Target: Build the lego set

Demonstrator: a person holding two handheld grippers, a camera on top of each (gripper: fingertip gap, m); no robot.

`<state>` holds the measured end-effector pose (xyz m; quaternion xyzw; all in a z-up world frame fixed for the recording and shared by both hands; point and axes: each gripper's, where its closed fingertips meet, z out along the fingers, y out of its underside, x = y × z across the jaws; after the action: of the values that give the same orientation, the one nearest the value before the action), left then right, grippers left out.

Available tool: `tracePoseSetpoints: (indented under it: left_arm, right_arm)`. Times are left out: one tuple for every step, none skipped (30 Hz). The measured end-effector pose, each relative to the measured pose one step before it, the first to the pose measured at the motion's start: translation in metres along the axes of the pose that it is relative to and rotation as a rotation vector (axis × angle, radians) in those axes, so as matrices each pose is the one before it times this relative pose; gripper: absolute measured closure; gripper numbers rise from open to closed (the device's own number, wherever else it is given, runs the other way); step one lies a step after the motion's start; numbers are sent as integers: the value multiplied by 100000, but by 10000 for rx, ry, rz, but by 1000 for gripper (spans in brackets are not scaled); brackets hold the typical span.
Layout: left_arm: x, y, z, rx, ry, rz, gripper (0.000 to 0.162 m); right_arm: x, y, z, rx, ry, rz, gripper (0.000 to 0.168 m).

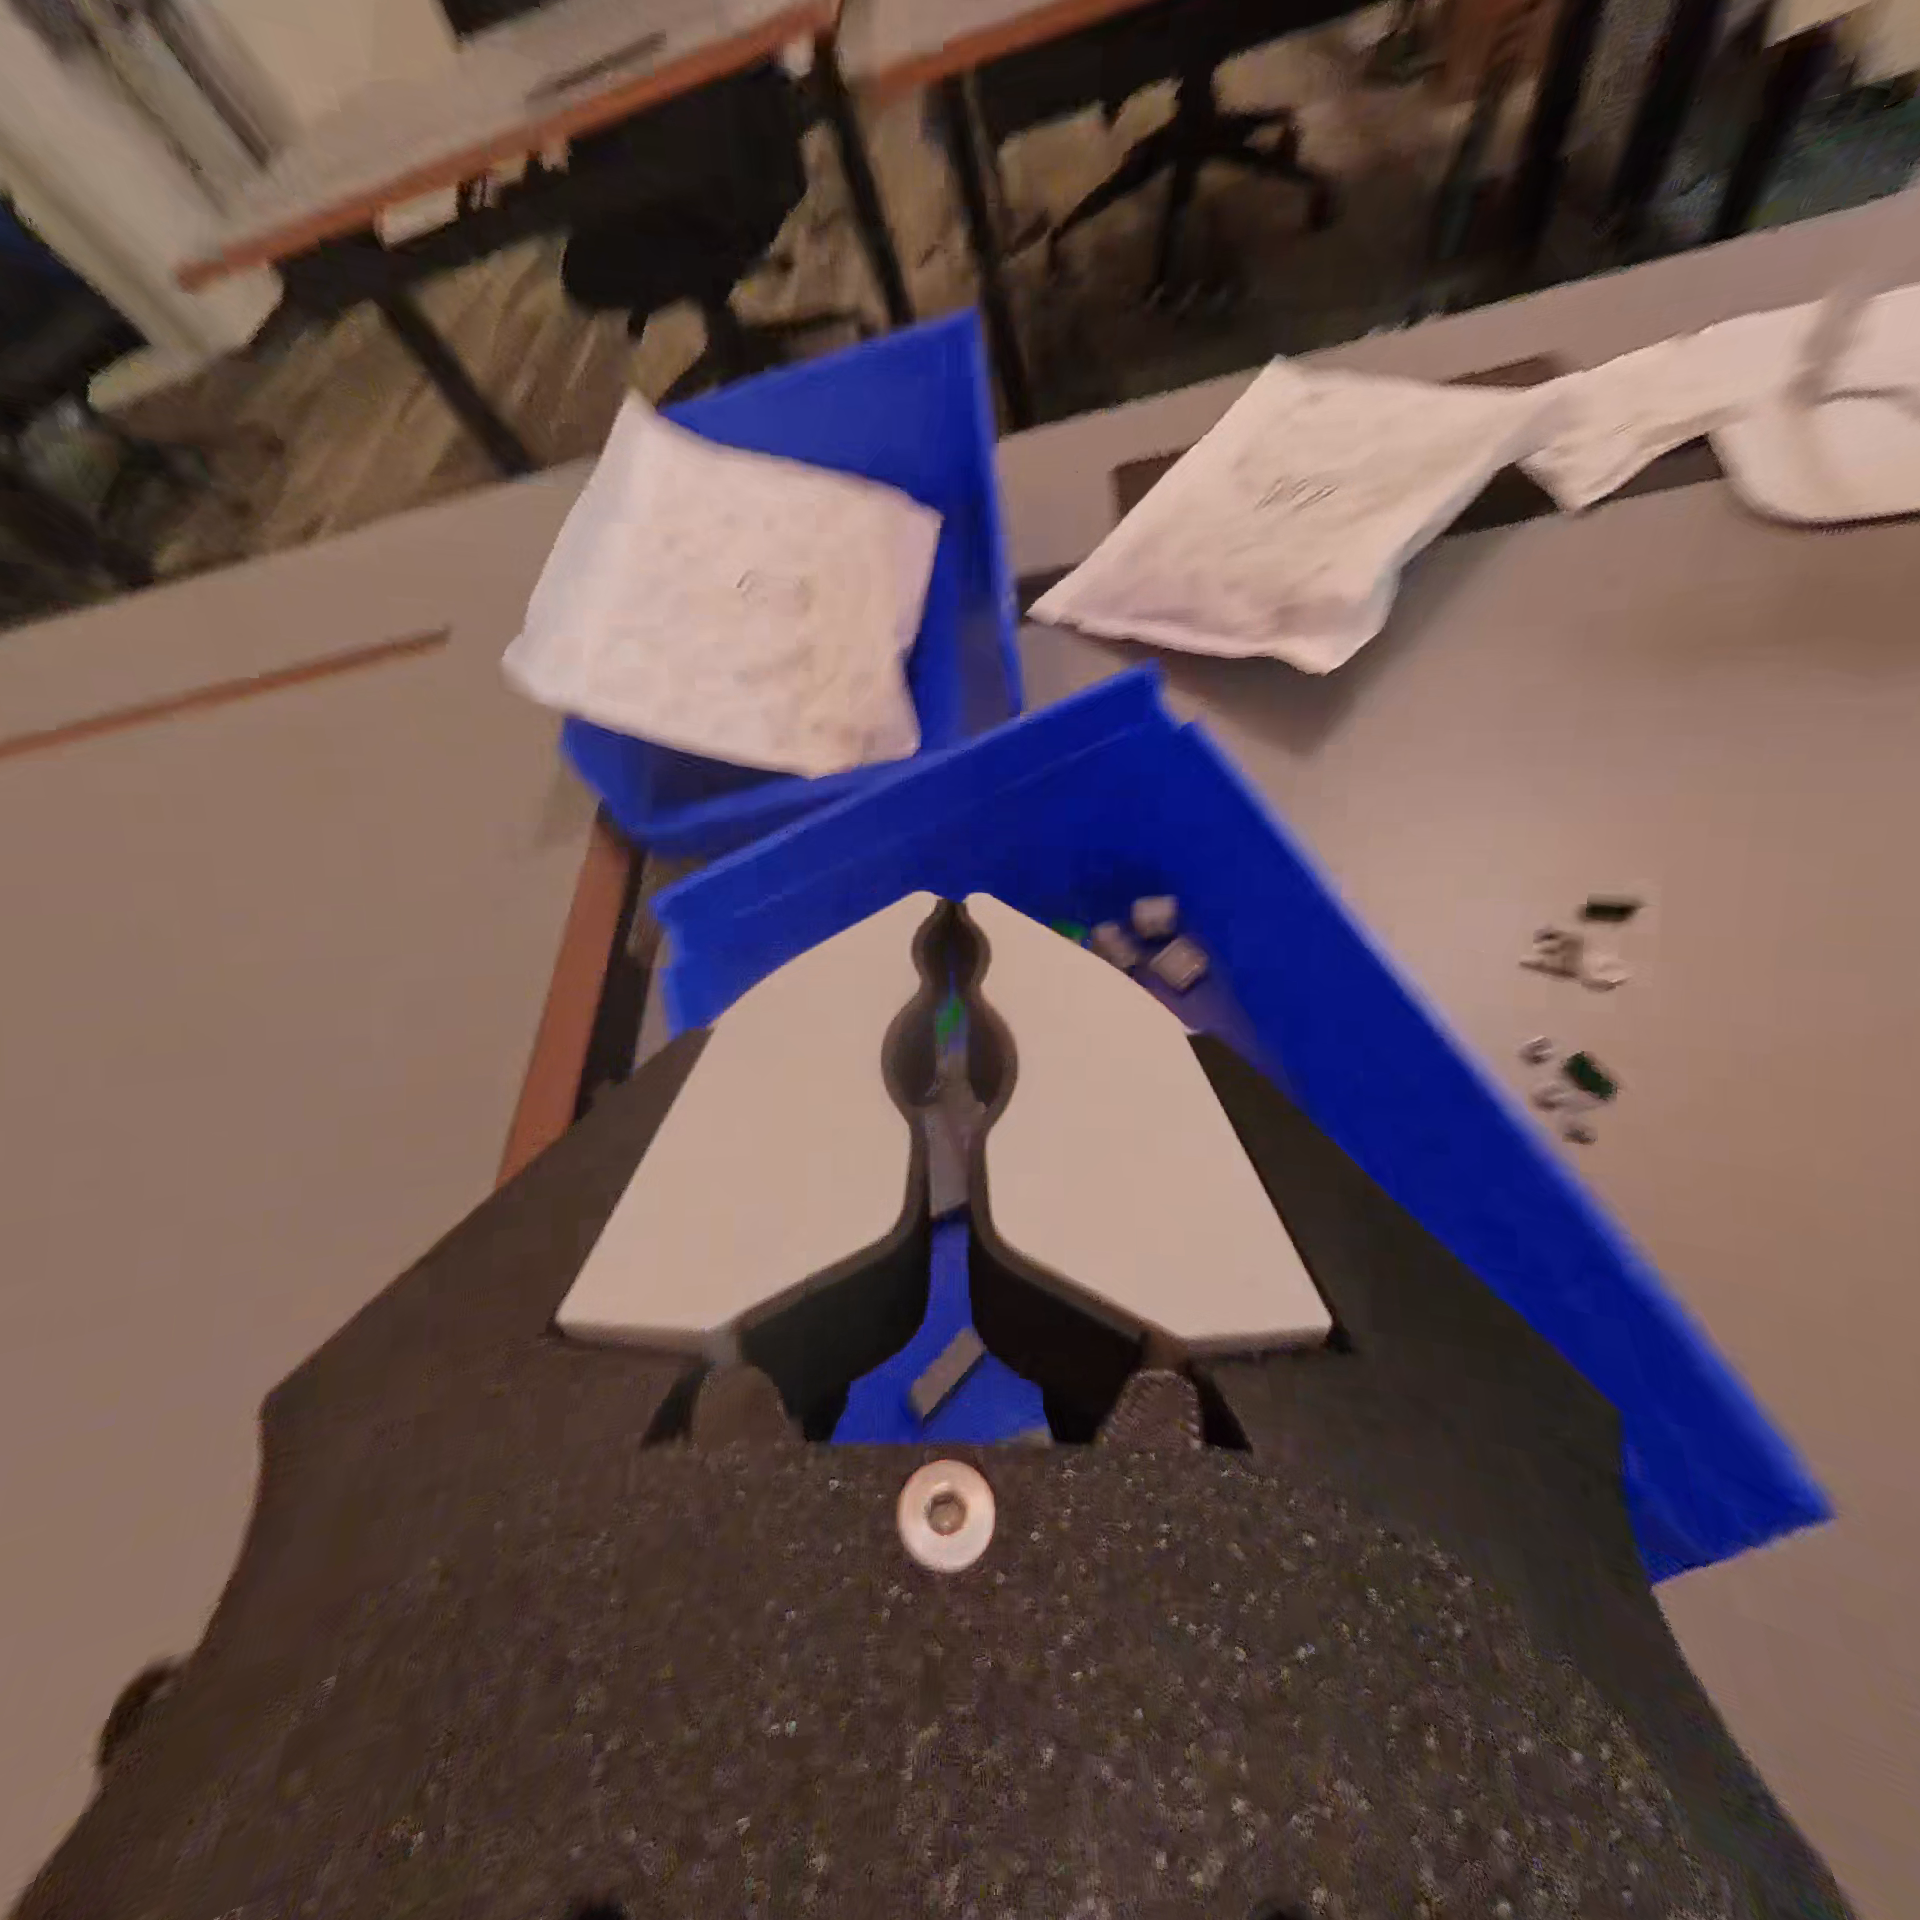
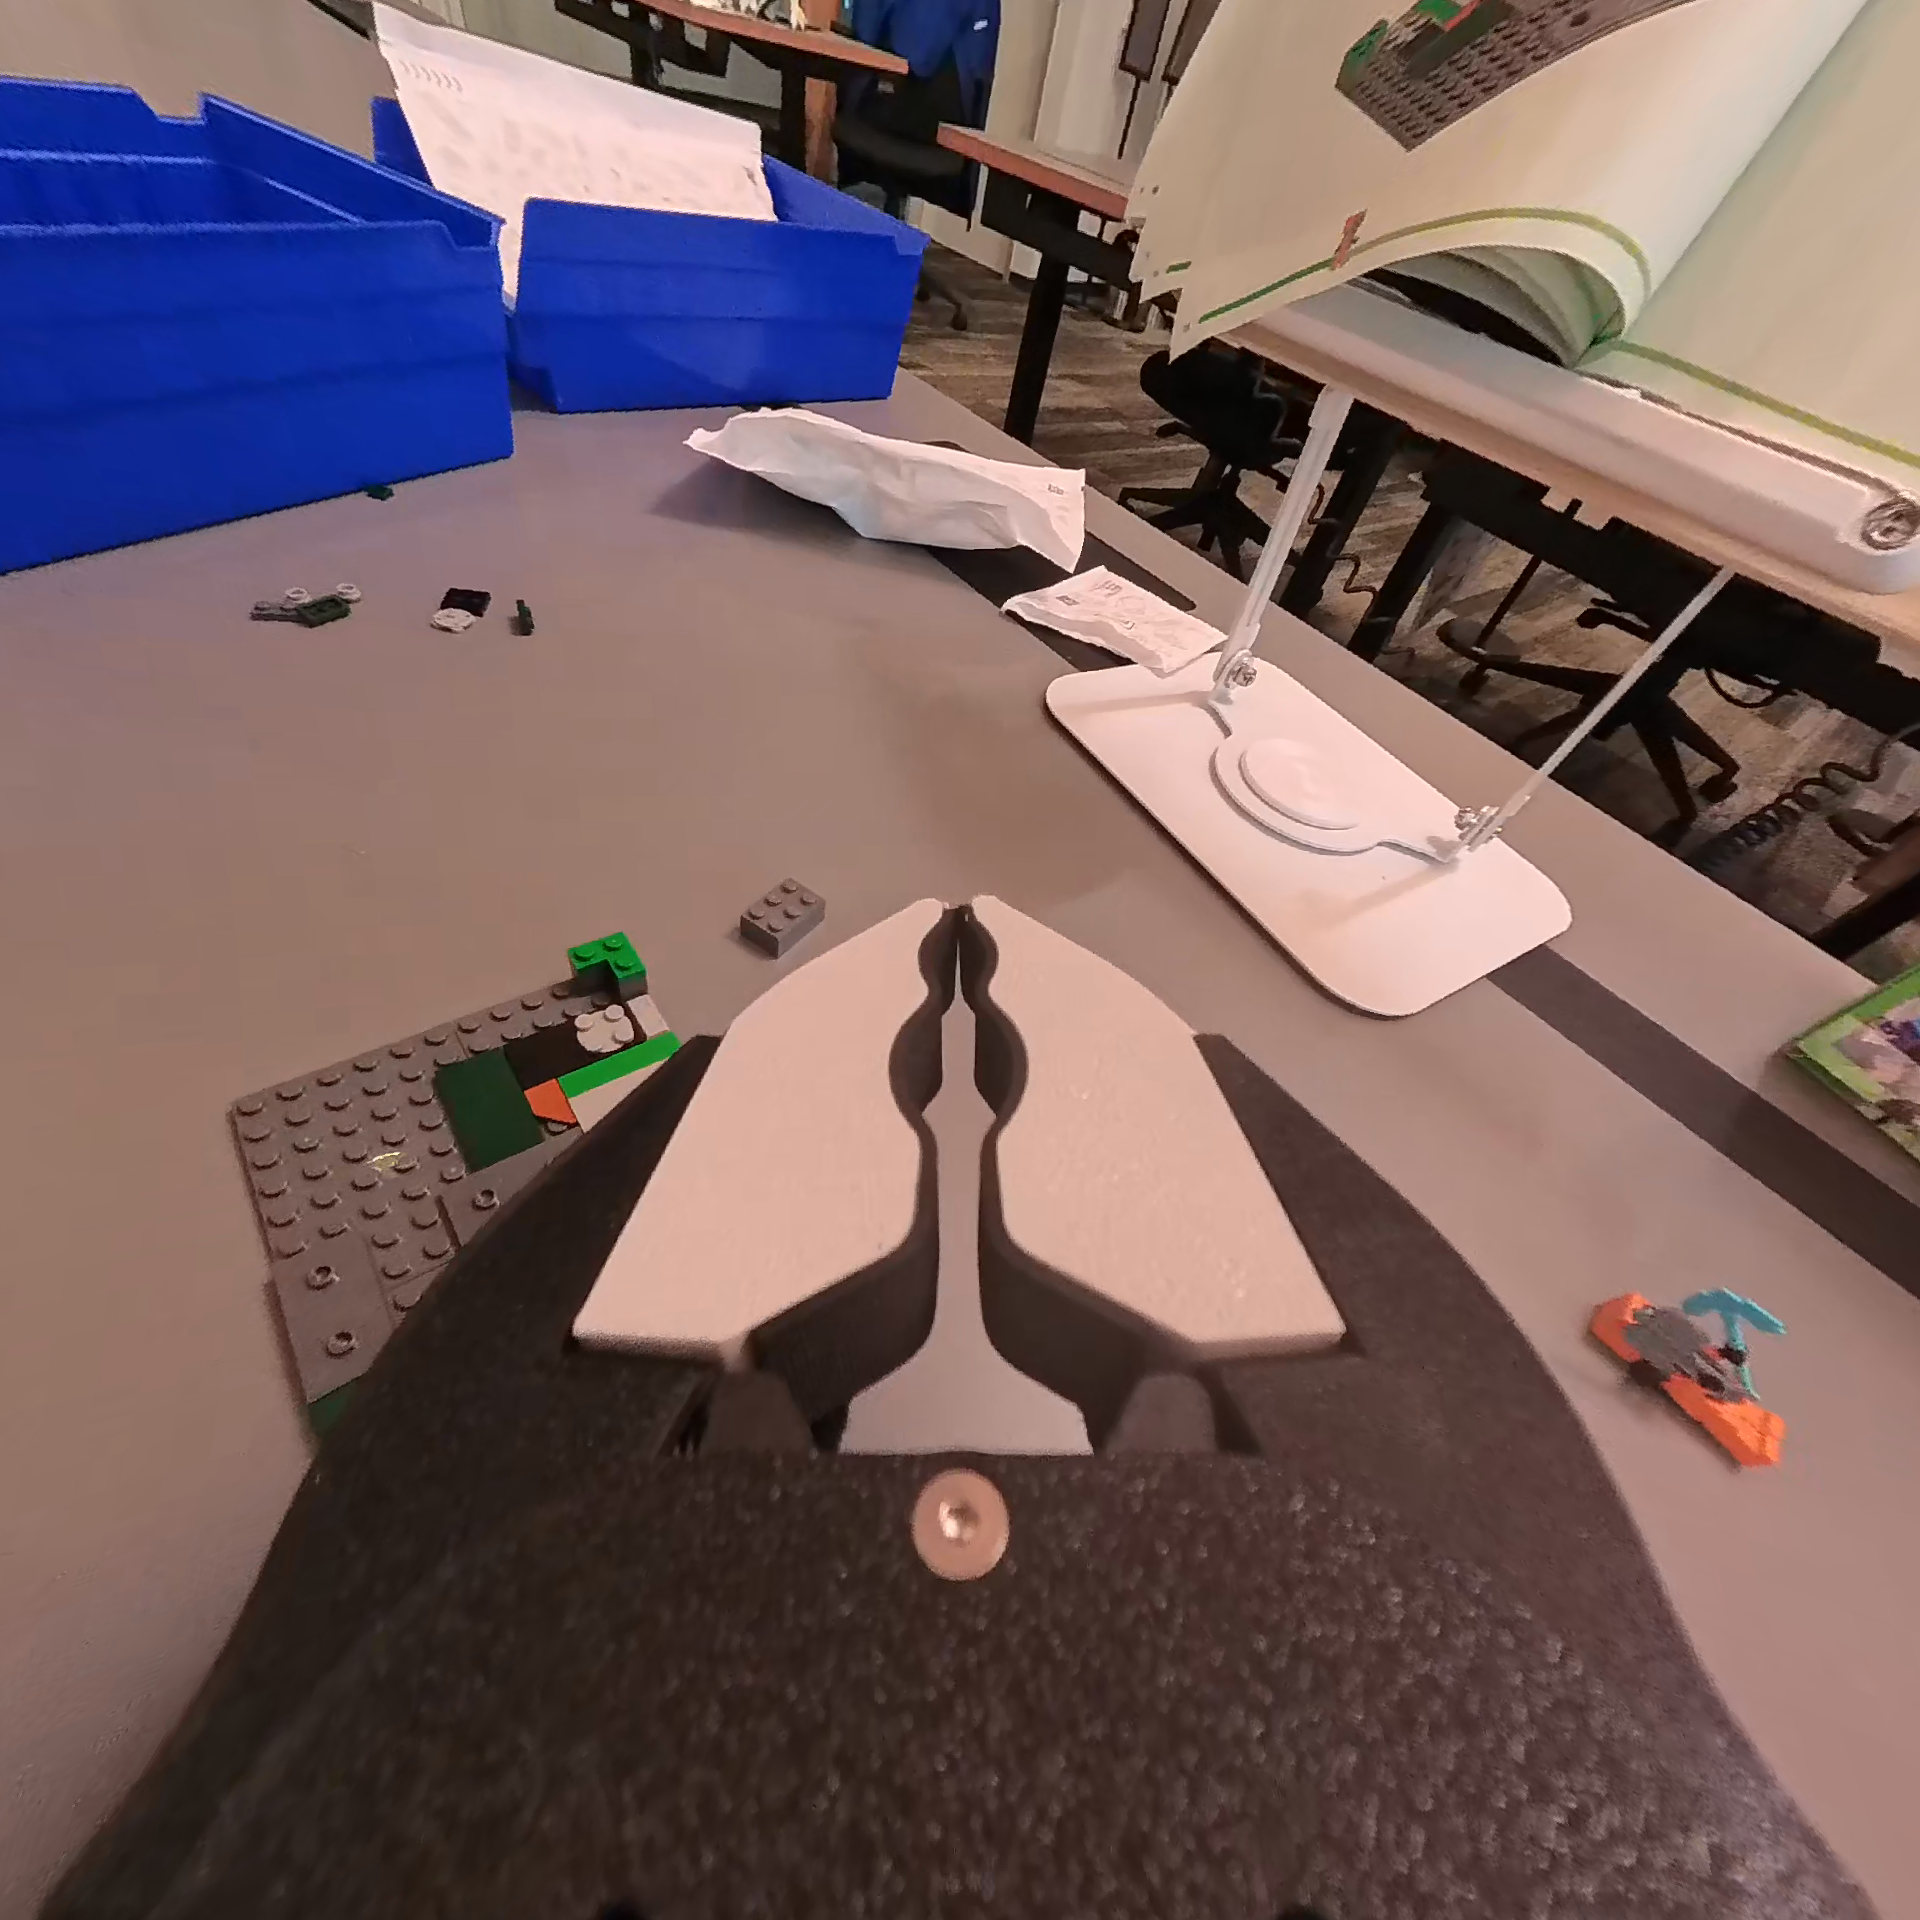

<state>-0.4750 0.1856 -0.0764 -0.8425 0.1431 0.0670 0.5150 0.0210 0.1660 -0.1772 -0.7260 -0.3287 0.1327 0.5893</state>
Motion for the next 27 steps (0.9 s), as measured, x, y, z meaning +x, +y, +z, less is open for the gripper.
tracePoseSetpoints:
  left_arm:
    - [-1334, 916, 275, -397, -207, -197, 162]
    - [-885, 855, 455, -375, -47, -161, 162]
    - [-593, 918, 647, -455, 20, -142, 162]
    - [-550, 799, 769, -403, -66, -60, 162]
    - [-536, 701, 846, -348, -151, -31, 162]
    - [-189, 778, 901, -447, 22, -85, 162]
    - [225, 810, 957, -540, 239, -103, 162]
    - [247, 594, 946, -443, 195, -32, 162]
    - [11, 204, 856, -204, -43, 91, 162]
    - [71, 194, 792, -251, -40, 100, 162]
    - [367, 254, 756, -358, 119, 78, 159]
    - [522, 161, 725, -353, 196, 62, 154]
    - [437, -45, 653, -223, 109, 97, 151]
    - [337, -126, 571, -173, 32, 160, 150]
    - [291, -1, 550, -254, 37, 167, 147]
    - [311, 128, 541, -330, 100, 137, 143]
    - [443, 195, 505, -336, 221, 129, 137]
    - [526, 179, 455, -260, 305, 137, 131]
    - [501, 147, 368, -181, 289, 151, 127]
    - [422, 335, 313, -245, 232, 192, 123]
    - [418, 500, 281, -338, 214, 221, 117]
    - [600, 559, 309, -336, 322, 283, 111]
    - [551, 632, 324, -352, 292, 174, 108]
    - [406, 619, 324, -341, 216, 150, 105]
    - [356, 544, 324, -277, 184, 174, 103]
    - [416, 366, 330, -157, 223, 174, 101]
    - [531, 233, 314, -80, 315, 131, 99]
  right_arm:
    - [-56, 78, 51, -26, -10, -5, 168]
    - [-56, 66, 61, -27, -13, -8, 168]
    - [-52, 65, 61, -26, -10, -9, 168]
    - [-60, 64, 55, -25, -10, -5, 168]
    - [-61, 55, 48, -23, -16, -3, 168]
    - [-62, 54, 52, -25, -15, -8, 168]
    - [-34, 58, 39, -24, 1, -18, 168]
    - [-15, 28, 10, -16, 9, -19, 168]
    - [1, 4, -5, -5, 7, -8, 168]
    - [13, 2, 2, 0, 2, 4, 168]
    - [28, 2, -14, -1, 4, 10, 168]
    - [32, 22, -2, -4, 6, 12, 168]
    - [37, 26, -1, -5, 1, 15, 168]
    - [20, 37, 5, -9, -5, 15, 168]
    - [19, 23, 2, -7, -2, 6, 168]
    - [9, 6, -7, -2, -1, -4, 168]
    - [1, -5, -17, 0, -5, -6, 168]
    - [12, -15, -30, 4, 0, -7, 168]
    - [37, -37, -38, 9, 10, -10, 168]
    - [52, -25, -33, 9, 14, -6, 168]
    - [64, -6, -29, 5, 10, 7, 168]
    - [53, 15, -10, 2, 5, 23, 168]
    - [39, 49, 16, -5, -10, 36, 168]
    - [-8, 86, 42, -24, -23, 37, 168]
    - [-21, 117, 68, -35, -24, 22, 168]
    - [-50, 109, 68, -36, -19, 4, 168]
    - [-56, 102, 79, -36, -18, -6, 168]
